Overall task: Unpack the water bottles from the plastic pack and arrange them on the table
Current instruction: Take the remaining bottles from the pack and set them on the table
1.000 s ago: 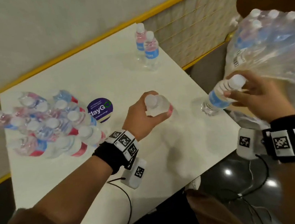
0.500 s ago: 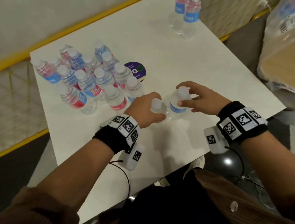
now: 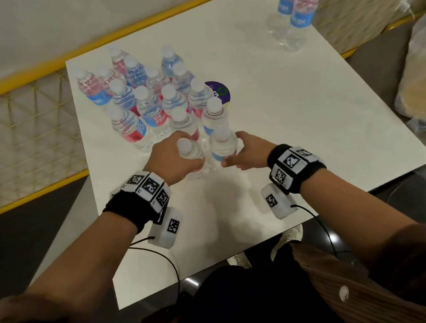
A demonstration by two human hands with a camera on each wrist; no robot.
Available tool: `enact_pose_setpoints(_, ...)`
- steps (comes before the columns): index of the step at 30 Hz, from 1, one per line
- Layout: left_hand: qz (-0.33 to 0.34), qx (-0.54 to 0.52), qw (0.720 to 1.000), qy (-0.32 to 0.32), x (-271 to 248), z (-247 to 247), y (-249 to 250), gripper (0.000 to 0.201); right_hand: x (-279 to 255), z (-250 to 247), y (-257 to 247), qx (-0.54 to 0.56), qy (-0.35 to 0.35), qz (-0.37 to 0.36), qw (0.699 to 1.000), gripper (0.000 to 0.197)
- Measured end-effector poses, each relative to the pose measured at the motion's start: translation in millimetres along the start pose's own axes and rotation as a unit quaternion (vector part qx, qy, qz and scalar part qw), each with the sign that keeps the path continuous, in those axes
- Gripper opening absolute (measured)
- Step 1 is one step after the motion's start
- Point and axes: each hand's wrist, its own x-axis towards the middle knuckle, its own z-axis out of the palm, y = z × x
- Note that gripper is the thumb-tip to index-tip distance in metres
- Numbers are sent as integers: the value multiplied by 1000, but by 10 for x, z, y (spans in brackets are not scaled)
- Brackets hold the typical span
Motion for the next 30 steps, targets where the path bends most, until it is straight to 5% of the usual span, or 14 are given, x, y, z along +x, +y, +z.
enact_pose_setpoints(6, -45, 2, 997, 58, 78, -207, -189, 46, 280, 343, -224, 59, 17, 24, 998, 93)
enact_pose_setpoints(11, -94, -43, 985, 137, 182, -363, -354, 47, 462, 663, -296, 122, 80, 39, 989, 125)
enact_pose_setpoints(15, -108, -124, 966, 200, 268, -356, -454, 45, 493, 815, -366, 149, 88, 33, 984, 117)
enact_pose_setpoints(20, -120, -216, 936, 251, 231, -47, -581, 94, 443, 780, -396, 194, 60, 28, 979, 136)
enact_pose_setpoints(24, -238, -193, 937, 169, 199, 216, -485, 125, 319, 634, -392, 234, 53, 3, 971, 115)
enact_pose_setpoints(30, -233, -229, 922, 208, 270, 439, -297, 134, 357, 651, -462, 218, 10, -10, 976, 105)
